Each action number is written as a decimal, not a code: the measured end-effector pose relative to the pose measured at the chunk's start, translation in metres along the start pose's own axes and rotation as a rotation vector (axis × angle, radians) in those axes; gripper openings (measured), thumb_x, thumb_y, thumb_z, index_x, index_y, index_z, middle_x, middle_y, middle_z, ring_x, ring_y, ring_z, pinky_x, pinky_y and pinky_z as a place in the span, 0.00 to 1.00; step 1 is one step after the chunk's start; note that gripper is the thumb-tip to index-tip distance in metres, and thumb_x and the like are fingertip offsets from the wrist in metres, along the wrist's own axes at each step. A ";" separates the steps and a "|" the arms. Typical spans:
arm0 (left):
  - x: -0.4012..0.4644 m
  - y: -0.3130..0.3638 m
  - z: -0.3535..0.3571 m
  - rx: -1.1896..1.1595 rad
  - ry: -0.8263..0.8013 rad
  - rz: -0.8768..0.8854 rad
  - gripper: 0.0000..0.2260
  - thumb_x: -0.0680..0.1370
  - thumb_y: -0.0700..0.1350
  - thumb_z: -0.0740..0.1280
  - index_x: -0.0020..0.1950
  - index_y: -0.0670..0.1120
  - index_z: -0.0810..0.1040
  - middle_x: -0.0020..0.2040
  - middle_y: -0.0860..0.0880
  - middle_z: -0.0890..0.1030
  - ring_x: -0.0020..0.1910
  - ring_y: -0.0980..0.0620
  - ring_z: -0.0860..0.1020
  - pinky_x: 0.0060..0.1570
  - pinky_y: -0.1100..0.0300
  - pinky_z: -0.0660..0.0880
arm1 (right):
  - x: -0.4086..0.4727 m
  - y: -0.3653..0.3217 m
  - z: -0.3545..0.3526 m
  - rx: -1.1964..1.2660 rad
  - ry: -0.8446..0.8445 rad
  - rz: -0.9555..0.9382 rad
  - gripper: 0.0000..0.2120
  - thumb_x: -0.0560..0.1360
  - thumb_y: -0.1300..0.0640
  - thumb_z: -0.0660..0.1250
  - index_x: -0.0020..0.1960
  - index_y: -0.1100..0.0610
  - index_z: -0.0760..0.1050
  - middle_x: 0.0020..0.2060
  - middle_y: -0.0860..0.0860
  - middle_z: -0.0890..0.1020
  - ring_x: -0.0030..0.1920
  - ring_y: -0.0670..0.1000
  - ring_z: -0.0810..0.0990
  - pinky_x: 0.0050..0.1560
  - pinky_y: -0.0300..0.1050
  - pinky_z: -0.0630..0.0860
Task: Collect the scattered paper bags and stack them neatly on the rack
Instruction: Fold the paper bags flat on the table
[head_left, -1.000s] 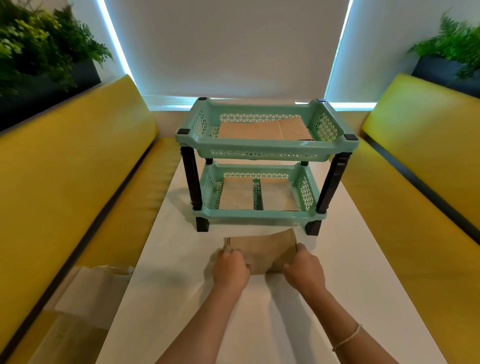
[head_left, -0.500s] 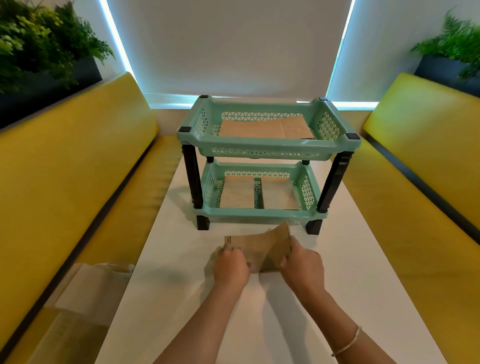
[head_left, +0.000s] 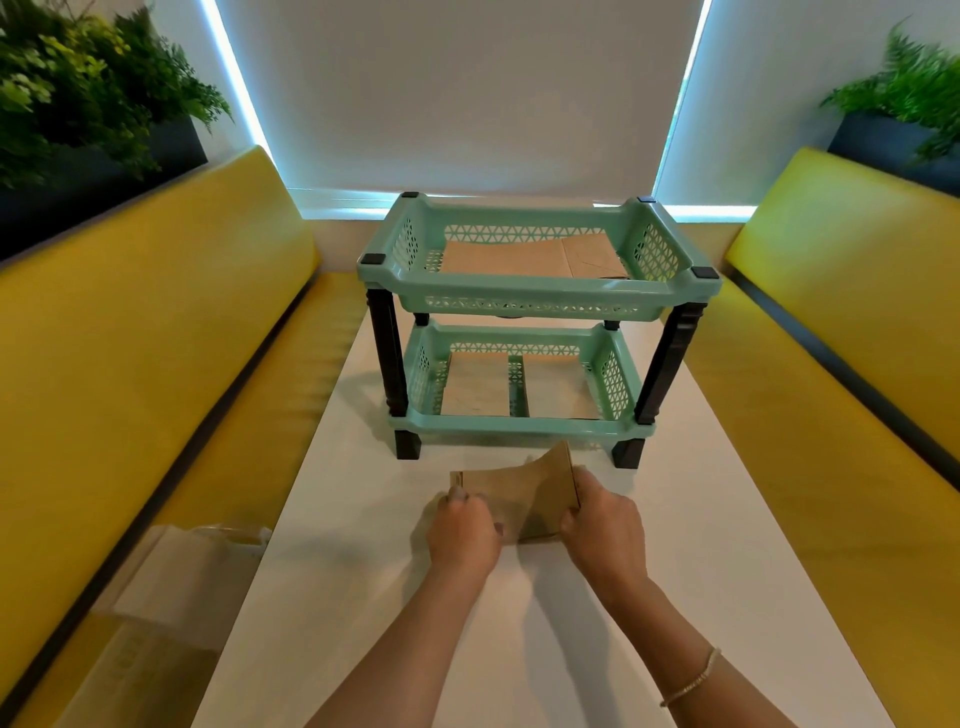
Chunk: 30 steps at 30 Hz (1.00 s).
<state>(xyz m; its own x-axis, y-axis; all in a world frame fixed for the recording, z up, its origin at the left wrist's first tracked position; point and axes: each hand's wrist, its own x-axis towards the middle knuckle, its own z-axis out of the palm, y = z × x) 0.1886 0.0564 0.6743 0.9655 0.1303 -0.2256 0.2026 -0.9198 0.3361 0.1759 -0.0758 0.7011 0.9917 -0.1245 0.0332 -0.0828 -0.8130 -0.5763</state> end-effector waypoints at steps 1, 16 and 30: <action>0.000 0.000 0.001 0.000 0.007 0.002 0.17 0.79 0.49 0.62 0.68 0.46 0.71 0.69 0.46 0.68 0.66 0.47 0.67 0.60 0.55 0.69 | 0.001 -0.001 0.000 0.105 -0.009 0.029 0.20 0.75 0.63 0.62 0.66 0.54 0.70 0.49 0.54 0.82 0.43 0.51 0.77 0.45 0.41 0.75; -0.024 -0.025 0.013 -1.162 0.095 0.091 0.35 0.64 0.40 0.79 0.64 0.56 0.67 0.62 0.52 0.73 0.60 0.53 0.73 0.58 0.62 0.74 | -0.019 0.051 -0.015 0.702 -0.143 0.331 0.13 0.71 0.74 0.61 0.41 0.57 0.76 0.39 0.55 0.80 0.42 0.53 0.77 0.41 0.43 0.75; -0.049 -0.027 0.017 -0.940 0.013 0.152 0.27 0.65 0.40 0.78 0.59 0.53 0.72 0.58 0.53 0.76 0.56 0.57 0.72 0.53 0.68 0.68 | -0.043 0.050 -0.005 0.715 -0.036 0.271 0.18 0.69 0.71 0.69 0.53 0.53 0.76 0.45 0.49 0.79 0.45 0.47 0.78 0.46 0.43 0.78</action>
<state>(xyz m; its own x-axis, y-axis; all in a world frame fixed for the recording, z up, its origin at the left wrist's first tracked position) 0.1327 0.0685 0.6610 0.9929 0.0435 -0.1106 0.1181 -0.2534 0.9601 0.1282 -0.1136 0.6751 0.9494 -0.2388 -0.2042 -0.2518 -0.1894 -0.9491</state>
